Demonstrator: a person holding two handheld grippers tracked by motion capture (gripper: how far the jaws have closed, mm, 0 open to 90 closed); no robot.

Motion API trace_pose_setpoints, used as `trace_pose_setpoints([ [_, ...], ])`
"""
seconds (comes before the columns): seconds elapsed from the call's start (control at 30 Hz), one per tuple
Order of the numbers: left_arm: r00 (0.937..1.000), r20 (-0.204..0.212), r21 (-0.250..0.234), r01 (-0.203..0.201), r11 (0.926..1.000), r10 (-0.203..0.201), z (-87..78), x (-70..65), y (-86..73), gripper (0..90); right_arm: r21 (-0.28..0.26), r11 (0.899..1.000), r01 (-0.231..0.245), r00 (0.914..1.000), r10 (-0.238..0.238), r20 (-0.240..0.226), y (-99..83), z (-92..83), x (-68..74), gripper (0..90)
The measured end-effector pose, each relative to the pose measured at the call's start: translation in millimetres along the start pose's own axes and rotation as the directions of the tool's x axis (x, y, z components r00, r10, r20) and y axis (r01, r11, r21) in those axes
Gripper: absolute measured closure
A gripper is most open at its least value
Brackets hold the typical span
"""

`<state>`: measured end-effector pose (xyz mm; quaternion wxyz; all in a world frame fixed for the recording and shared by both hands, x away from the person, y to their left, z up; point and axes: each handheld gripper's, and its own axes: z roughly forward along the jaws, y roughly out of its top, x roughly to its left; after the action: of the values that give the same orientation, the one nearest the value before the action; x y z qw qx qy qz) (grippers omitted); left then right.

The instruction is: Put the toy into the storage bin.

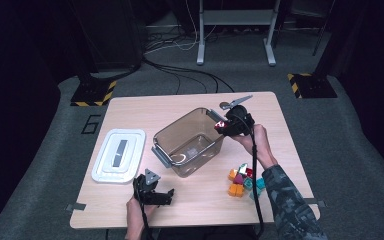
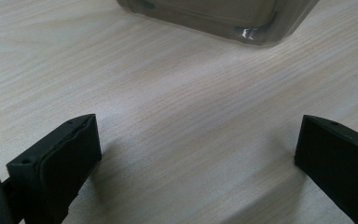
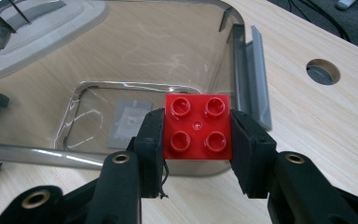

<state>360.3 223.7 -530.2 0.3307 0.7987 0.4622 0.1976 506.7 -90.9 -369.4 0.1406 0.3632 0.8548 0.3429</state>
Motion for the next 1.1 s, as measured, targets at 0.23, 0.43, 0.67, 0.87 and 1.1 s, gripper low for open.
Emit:
trace_pose_setpoints([
  [0.23,1.0000,0.000,-0.004,0.003,1.0000,-0.003,0.2,-0.3,-0.1,0.1,0.027,0.999,0.017,0.9998,-0.017,-0.011,8.7,13.3,7.1,58.5],
  [0.43,1.0000,0.000,-0.008,0.009,0.9999,-0.009,0.6,-0.8,-0.3,0.1,0.051,0.999,0.020,0.9997,-0.019,-0.019,13.3,24.1,11.1,58.5],
  [0.67,1.0000,0.000,-0.008,0.009,0.9999,-0.009,0.6,-0.8,-0.3,0.1,0.063,0.998,0.022,0.9995,-0.020,-0.023,14.8,30.1,13.4,57.3],
  [0.87,0.9998,0.003,-0.006,0.017,0.9998,-0.017,0.3,-1.4,-0.6,0.2,0.051,0.999,0.007,0.9999,-0.006,-0.012,12.8,26.3,14.6,26.6],
  [1.1,0.9998,0.003,-0.006,0.018,0.9998,-0.018,0.3,-1.4,-0.6,0.2,-0.008,1.000,-0.016,0.9999,0.016,0.001,-0.9,5.0,10.7,13.5],
])
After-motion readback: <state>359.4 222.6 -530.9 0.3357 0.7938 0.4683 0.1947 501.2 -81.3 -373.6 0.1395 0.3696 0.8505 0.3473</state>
